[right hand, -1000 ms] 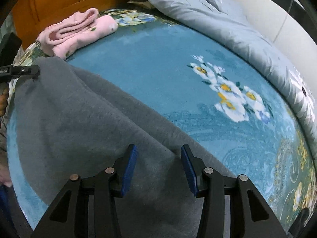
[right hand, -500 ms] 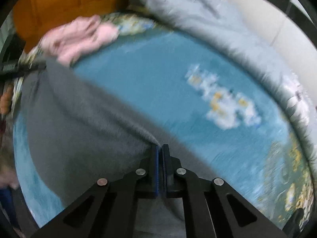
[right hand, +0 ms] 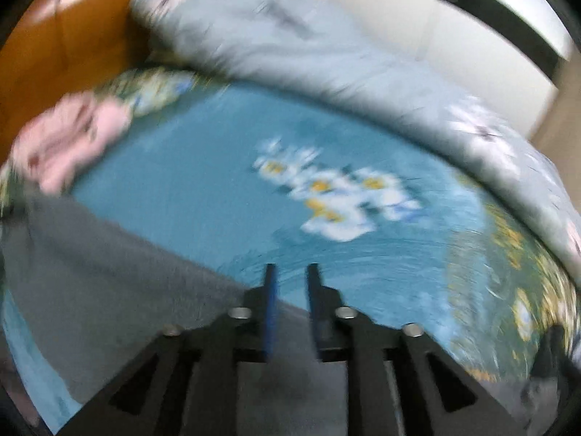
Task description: Fold clothes
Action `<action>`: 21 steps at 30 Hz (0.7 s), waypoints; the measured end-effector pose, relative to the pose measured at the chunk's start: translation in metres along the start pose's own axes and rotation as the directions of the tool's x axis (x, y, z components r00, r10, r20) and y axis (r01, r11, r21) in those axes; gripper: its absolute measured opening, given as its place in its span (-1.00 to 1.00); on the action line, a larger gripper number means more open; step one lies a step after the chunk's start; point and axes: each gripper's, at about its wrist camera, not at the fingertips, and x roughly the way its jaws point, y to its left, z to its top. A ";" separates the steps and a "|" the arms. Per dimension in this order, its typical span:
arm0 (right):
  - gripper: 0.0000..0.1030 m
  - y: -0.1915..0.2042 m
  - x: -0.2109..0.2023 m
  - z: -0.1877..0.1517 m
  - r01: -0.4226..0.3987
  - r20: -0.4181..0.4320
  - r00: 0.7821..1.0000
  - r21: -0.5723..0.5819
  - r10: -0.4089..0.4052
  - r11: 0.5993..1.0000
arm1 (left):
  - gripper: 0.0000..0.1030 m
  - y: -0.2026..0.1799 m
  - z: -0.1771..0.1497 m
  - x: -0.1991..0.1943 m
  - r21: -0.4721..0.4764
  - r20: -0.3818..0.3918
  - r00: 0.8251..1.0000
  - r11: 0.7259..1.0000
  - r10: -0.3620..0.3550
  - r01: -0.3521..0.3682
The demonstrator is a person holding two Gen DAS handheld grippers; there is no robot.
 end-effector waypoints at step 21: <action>-0.21 -0.011 -0.124 -0.170 0.012 0.133 0.989 0.318 -0.057 0.948 | 0.00 0.015 -0.073 0.016 -0.294 0.089 0.988 0.945 -0.123 0.145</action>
